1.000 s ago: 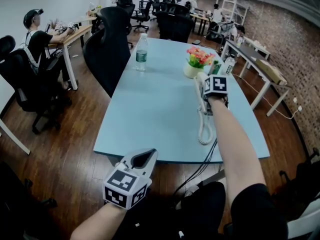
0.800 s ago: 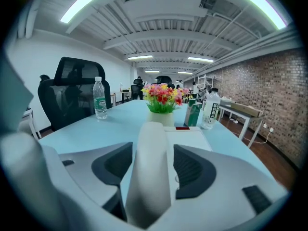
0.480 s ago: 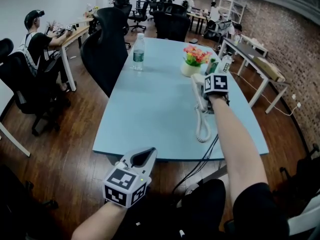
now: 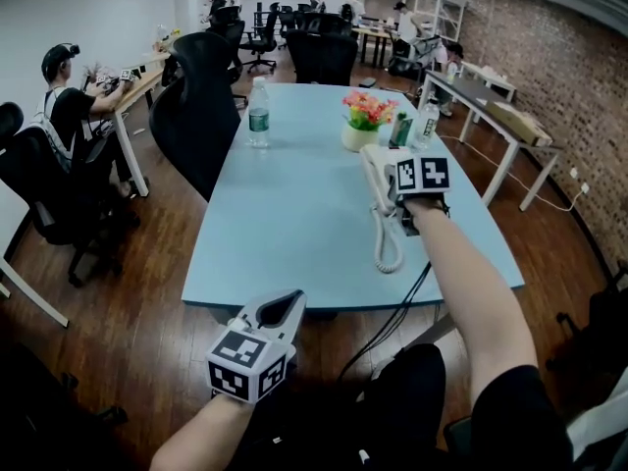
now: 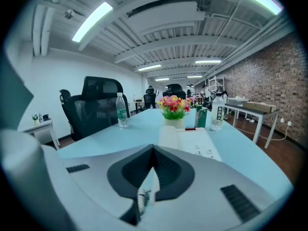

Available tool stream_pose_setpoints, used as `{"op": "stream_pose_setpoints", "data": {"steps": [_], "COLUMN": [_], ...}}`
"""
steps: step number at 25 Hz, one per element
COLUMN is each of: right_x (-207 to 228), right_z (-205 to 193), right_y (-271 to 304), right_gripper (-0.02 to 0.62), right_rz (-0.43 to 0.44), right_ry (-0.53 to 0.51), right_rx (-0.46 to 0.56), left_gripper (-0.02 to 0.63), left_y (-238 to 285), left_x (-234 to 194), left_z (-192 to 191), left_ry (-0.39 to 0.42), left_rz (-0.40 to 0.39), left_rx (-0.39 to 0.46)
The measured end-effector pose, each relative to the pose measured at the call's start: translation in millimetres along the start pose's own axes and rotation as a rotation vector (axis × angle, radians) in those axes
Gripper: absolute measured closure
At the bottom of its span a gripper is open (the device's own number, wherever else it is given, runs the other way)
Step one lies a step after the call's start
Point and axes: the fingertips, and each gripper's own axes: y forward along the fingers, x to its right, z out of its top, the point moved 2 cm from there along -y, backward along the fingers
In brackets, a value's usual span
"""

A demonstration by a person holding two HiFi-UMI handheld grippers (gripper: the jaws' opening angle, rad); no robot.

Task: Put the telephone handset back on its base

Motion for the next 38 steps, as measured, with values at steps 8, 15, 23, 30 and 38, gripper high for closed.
{"op": "stream_pose_setpoints", "data": {"steps": [8,15,23,30,38], "right_x": [-41,-84,-87,-100,-118], "right_z": [-16,-77,-151,-168,-180], "right_y": [-107,-197,-242,-251,-250], "right_gripper": [0.581,0.581,0.581,0.581,0.581], "right_rz": [0.202,0.339,0.39,0.404,0.443], "right_ry": [0.056,0.054,0.181,0.105,0.075], "right_rx": [0.164,0.228,0.219,0.216,0.206], "left_gripper": [0.607,0.607,0.607,0.607,0.607], "left_y": [0,-1,-1,2,-2], "left_x": [12,13,22,26,26], "left_z": [1,6,7,4,7], "left_ry": [0.011,0.02,0.022,0.022,0.022], "left_rz": [-0.013,-0.01,-0.022,-0.03,-0.036], "left_rx": [-0.003,0.009,0.006,0.007,0.013]}}
